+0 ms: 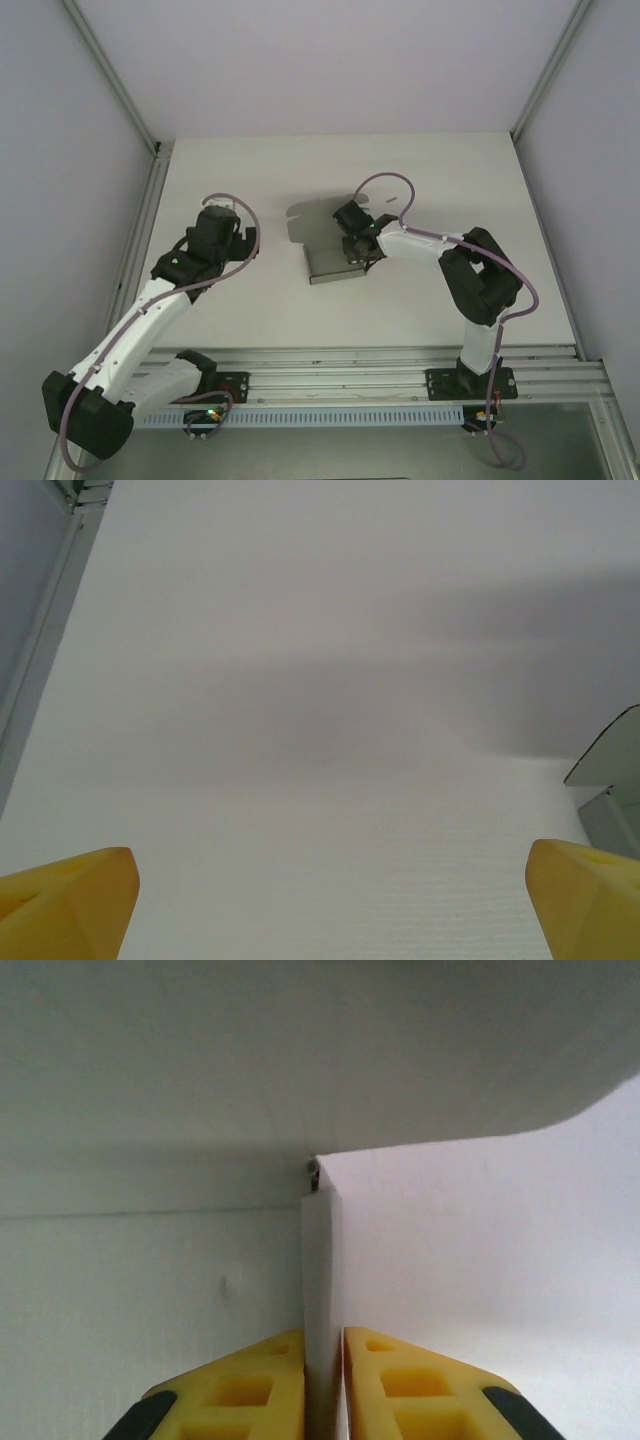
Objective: Assemble paper box
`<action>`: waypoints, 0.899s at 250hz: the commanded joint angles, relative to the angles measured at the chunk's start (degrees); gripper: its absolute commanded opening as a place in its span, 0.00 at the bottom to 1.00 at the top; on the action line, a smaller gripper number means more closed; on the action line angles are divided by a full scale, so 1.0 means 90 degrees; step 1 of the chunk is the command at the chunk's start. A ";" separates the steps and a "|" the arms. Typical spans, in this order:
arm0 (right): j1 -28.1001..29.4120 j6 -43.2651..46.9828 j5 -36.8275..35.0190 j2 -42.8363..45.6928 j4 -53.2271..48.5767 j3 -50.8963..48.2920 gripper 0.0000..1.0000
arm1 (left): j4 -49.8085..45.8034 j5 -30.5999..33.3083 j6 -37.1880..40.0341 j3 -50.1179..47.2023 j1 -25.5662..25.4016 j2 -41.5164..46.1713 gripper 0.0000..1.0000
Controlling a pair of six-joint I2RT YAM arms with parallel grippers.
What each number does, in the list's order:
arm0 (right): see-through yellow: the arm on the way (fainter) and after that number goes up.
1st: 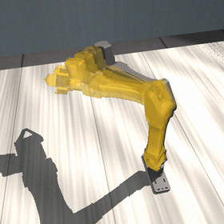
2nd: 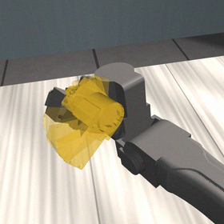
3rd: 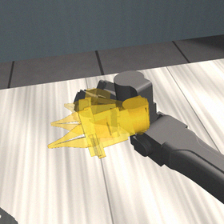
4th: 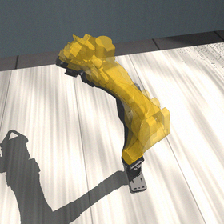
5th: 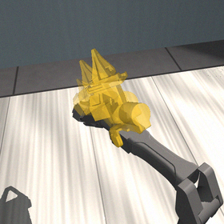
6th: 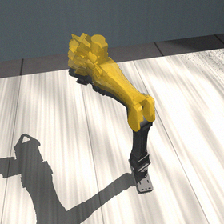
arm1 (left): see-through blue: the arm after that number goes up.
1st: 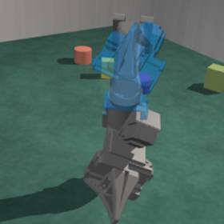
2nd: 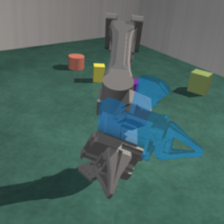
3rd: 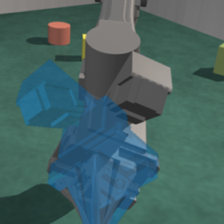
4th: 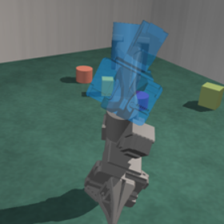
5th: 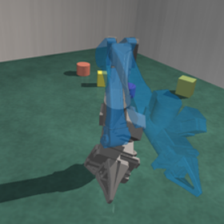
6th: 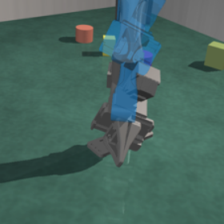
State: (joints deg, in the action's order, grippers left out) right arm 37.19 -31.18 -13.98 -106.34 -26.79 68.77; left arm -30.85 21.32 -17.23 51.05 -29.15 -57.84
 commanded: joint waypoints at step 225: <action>-0.1815 0.5433 0.3920 0.2984 0.1585 -0.1010 0.99 | 0.1129 -0.5946 0.3564 0.0944 0.0951 -0.2216 0.97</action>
State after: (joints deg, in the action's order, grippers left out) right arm 24.36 1.21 2.79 -77.52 -12.62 55.57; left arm -18.55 -22.41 6.44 54.59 -22.04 -74.41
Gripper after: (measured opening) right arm 0.995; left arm 0.996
